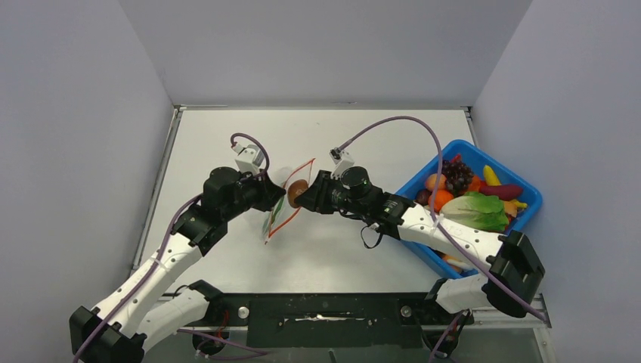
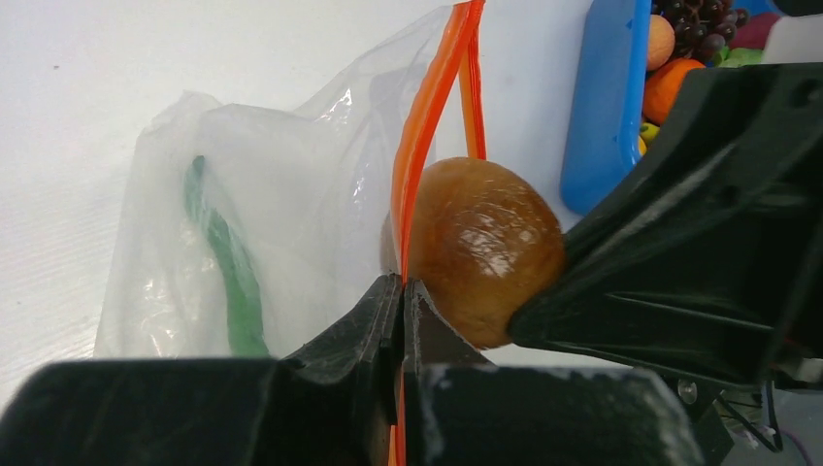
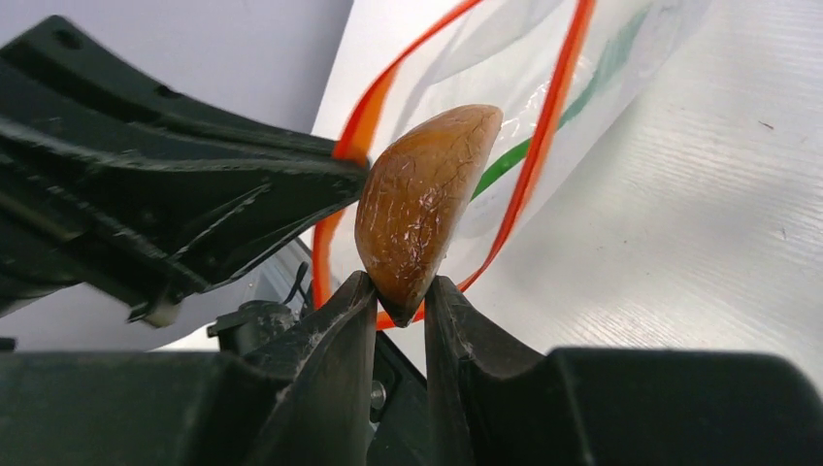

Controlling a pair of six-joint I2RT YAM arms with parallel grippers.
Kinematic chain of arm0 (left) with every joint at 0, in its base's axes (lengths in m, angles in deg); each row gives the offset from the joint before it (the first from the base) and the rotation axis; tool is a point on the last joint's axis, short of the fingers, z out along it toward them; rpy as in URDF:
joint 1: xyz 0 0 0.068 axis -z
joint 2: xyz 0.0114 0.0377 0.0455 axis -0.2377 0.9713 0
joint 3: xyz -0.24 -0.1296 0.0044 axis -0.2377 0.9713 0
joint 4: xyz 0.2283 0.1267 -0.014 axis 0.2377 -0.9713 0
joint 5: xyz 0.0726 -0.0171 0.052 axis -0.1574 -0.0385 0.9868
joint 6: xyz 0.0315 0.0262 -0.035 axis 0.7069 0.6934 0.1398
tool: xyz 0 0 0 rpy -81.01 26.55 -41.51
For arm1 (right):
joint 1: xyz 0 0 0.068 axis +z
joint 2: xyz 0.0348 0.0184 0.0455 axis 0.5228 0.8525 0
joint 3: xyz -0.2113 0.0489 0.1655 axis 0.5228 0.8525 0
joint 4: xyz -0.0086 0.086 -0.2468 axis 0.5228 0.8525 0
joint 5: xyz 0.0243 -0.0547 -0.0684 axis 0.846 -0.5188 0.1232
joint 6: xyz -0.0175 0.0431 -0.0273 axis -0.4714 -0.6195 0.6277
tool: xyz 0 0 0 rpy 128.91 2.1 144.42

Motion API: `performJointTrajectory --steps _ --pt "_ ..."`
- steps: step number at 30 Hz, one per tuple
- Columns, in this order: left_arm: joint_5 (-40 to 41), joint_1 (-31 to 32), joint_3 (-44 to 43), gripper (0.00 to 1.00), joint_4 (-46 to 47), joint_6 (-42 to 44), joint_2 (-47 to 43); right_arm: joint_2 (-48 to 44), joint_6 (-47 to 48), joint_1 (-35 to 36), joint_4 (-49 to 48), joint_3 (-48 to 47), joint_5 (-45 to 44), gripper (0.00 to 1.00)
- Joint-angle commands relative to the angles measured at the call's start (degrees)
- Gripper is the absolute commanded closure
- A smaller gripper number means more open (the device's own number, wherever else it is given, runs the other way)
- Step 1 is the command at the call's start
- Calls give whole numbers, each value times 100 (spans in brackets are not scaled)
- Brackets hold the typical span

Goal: Place the food in the zip-top bag and seal the zipper
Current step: Place the fake food in the zipper food storage bag.

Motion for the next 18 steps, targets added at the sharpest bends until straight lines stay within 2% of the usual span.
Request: performJointTrajectory --steps 1,9,13,18 --pt "-171 -32 -44 100 432 -160 -181 161 -114 29 -235 -198 -229 90" --pt "-257 -46 -26 100 548 -346 -218 474 137 -37 33 -615 -345 84" --pt "-196 -49 -16 100 539 -378 -181 466 502 -53 156 -767 -169 69" --pt "-35 -57 -173 100 263 -298 -65 192 789 -66 680 -872 -428 54"
